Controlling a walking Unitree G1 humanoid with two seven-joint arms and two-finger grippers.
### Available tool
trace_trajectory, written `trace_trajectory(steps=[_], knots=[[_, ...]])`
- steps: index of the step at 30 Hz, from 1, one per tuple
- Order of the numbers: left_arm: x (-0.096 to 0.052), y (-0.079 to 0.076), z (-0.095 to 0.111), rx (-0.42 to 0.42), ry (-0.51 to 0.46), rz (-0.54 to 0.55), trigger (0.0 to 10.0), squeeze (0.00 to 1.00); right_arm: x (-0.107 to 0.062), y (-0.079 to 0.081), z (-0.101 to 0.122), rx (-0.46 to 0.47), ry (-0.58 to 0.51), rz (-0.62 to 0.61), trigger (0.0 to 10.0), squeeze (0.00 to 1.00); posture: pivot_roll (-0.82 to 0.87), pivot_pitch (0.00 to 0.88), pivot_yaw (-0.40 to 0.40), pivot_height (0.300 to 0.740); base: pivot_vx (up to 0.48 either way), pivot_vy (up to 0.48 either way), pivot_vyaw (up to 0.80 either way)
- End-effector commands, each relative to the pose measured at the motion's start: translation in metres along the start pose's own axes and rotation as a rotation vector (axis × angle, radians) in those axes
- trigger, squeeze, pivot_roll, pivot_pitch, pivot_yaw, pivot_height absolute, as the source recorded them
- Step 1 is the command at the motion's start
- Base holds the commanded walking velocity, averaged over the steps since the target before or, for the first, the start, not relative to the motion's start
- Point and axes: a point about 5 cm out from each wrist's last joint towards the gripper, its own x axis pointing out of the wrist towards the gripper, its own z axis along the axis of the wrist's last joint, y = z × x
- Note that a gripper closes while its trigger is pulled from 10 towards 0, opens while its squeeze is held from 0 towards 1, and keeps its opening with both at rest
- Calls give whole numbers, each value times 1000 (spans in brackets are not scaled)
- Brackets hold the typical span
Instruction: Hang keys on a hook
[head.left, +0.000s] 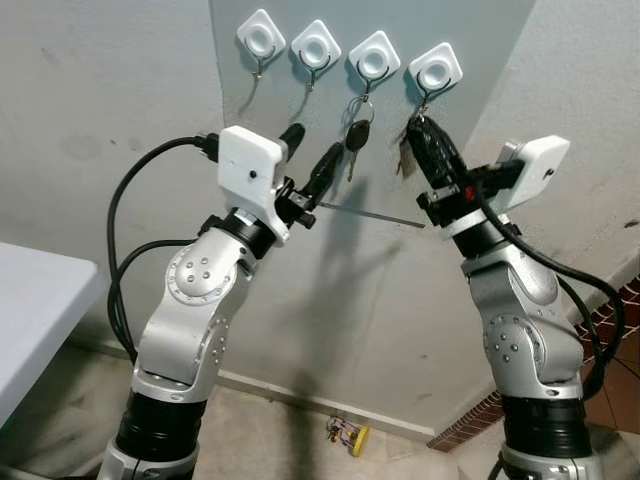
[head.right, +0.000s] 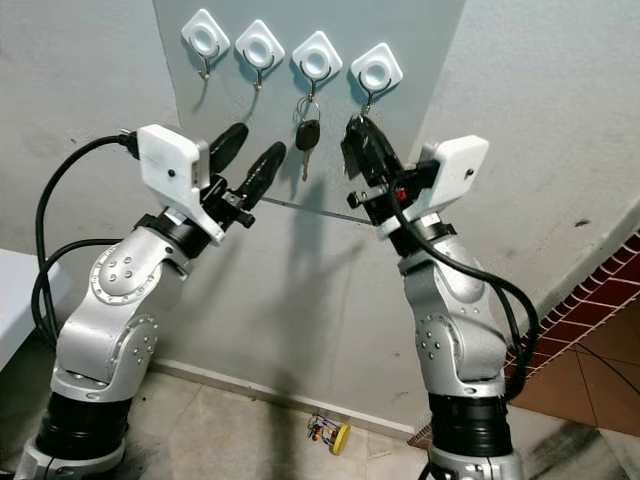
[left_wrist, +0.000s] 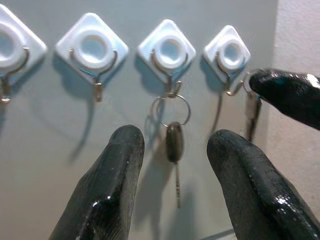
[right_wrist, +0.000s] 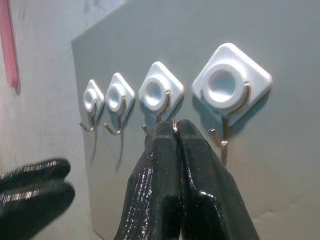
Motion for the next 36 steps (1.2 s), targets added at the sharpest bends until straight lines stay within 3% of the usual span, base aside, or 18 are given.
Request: trace_trajectory(steps=[1, 24, 36], knots=[[1, -7, 7, 18, -29, -43, 10000, 0, 4, -3, 2, 21, -15, -14, 10000, 0, 28, 33, -56, 740, 0, 0, 0], [1, -5, 10, 24, -34, -34, 10000, 0, 10, -19, 7, 236, -39, -119, 10000, 0, 35, 48, -55, 740, 0, 0, 0], [-1, -2, 11, 29, -33, -18, 10000, 0, 11, -20, 7, 260, -29, -115, 10000, 0, 44, 55, -61, 740, 0, 0, 0]])
